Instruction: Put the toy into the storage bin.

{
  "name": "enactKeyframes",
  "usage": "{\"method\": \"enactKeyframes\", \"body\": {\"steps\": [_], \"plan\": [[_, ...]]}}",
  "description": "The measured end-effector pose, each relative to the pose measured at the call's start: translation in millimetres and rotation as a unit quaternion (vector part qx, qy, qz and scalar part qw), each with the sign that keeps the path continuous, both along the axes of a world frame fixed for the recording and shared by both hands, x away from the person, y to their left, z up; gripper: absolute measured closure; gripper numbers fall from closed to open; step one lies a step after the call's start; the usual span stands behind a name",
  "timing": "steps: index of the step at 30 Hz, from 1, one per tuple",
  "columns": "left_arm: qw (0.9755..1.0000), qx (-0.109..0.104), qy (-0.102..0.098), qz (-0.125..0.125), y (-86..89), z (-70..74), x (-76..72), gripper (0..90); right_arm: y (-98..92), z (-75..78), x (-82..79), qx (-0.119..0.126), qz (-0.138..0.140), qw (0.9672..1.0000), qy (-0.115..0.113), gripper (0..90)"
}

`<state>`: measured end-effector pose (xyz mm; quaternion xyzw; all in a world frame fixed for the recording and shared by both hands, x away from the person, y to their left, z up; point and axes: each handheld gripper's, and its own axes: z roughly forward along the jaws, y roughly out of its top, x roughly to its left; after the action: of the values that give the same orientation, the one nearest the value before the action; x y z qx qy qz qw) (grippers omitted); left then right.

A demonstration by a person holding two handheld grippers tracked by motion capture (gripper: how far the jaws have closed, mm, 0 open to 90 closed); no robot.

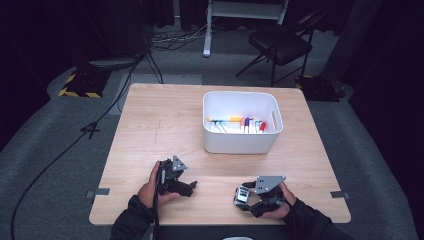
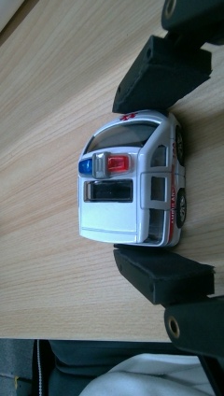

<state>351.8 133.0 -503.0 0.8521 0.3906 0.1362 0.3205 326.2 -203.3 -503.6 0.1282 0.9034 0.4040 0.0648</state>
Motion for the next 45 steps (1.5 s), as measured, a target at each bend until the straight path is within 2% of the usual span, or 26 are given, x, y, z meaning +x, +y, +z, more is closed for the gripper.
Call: {"method": "enactKeyframes", "body": {"steps": [1,3,5,7,14,15,16,17,18,20,21,22,31,36,41,45], "plan": [[1.0,0.0,0.0,0.0,0.0,0.0,0.0,0.5,-0.4,-0.1,-0.5,0.002,-0.003,1.0,0.004,25.8],[1.0,0.0,0.0,0.0,0.0,0.0,0.0,0.5,-2.1,0.2,1.1,-0.003,0.003,1.0,-0.003,25.8],[1.0,0.0,0.0,0.0,0.0,0.0,0.0,0.5,-1.7,0.4,-0.5,-0.001,-0.006,1.0,0.006,25.8],[1.0,0.0,0.0,0.0,0.0,0.0,0.0,0.5,-3.1,0.8,0.7,-0.001,-0.005,1.0,0.006,25.8],[1.0,0.0,0.0,0.0,0.0,0.0,0.0,0.5,-6.6,1.8,3.2,0.0,-0.01,0.9999,-0.005,25.9],[1.0,0.0,0.0,0.0,0.0,0.0,0.0,0.5,-7.2,2.5,3.2,0.007,-0.015,0.9999,-0.002,25.9],[1.0,0.0,0.0,0.0,0.0,0.0,0.0,0.5,-8.4,3.6,4.5,0.007,-0.013,0.9998,-0.009,25.9],[1.0,0.0,0.0,0.0,0.0,0.0,0.0,0.5,-9.9,5.4,4.5,0.007,-0.017,0.9998,-0.007,25.9],[1.0,0.0,0.0,0.0,0.0,0.0,0.0,0.5,-10.8,6.4,5.2,0.017,-0.018,0.9997,-0.009,25.9],[1.0,0.0,0.0,0.0,0.0,0.0,0.0,0.5,-13.7,10.0,6.0,0.017,-0.023,0.9994,-0.017,25.9],[1.0,0.0,0.0,0.0,0.0,0.0,0.0,0.5,-15.0,11.8,6.5,0.025,-0.026,0.9992,-0.016,25.9],[1.0,0.0,0.0,0.0,0.0,0.0,0.0,0.5,-17.3,14.1,7.4,0.024,-0.025,0.9991,-0.023,25.9],[1.0,0.0,0.0,0.0,0.0,0.0,0.0,0.5,-35.3,45.7,13.6,0.065,-0.044,0.996,-0.042,25.9],[1.0,0.0,0.0,0.0,0.0,0.0,0.0,0.5,-48.6,66.1,20.1,0.093,-0.062,0.9926,-0.049,25.8],[1.0,0.0,0.0,0.0,0.0,0.0,0.0,0.5,-58.4,84.9,25.4,0.099,-0.069,0.9903,-0.069,25.9],[1.0,0.0,0.0,0.0,-0.1,0.0,0.0,0.5,-63.4,94.8,30.5,0.11,-0.078,0.9883,-0.072,25.8]]}}
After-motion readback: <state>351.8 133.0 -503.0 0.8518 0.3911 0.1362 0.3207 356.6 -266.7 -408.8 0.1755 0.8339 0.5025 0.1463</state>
